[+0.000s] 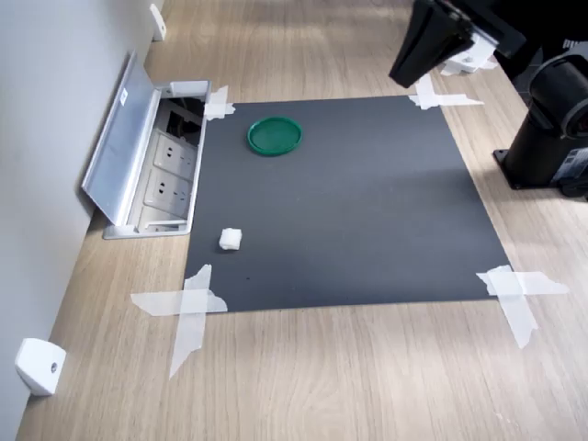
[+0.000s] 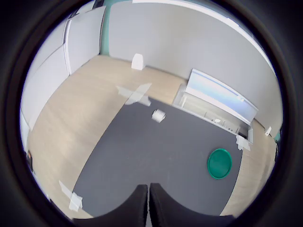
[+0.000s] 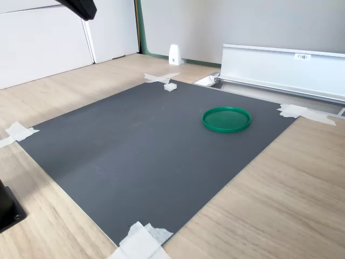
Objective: Grasp a white terminal and put it on the green lid.
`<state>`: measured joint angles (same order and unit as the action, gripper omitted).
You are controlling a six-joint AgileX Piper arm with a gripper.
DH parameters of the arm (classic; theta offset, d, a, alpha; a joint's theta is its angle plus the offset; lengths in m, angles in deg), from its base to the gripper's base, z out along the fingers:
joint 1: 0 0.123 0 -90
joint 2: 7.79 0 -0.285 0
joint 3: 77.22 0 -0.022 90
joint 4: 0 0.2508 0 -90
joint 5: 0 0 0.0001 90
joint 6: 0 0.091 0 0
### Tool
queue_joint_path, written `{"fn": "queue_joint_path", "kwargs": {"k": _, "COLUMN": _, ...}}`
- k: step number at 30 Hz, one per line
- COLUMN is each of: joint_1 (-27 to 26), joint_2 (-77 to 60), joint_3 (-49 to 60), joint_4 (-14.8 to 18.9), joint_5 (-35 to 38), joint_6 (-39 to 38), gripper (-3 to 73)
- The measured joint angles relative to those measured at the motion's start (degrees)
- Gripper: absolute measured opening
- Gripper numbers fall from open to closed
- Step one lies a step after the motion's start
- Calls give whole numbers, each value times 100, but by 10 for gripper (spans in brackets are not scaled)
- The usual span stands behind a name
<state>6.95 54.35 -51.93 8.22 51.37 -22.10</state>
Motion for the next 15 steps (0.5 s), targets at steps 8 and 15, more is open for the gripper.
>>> {"fn": "queue_joint_path", "kwargs": {"k": 8, "joint_1": 0, "joint_2": 1081, "joint_3": -1033, "joint_4": -26, "joint_5": 831, "joint_6": -956, "gripper": 226}}
{"fn": "queue_joint_path", "kwargs": {"k": 15, "joint_1": 0, "joint_2": 2148, "joint_3": -1769, "joint_4": -62, "joint_5": 861, "joint_6": -1052, "gripper": 566}}
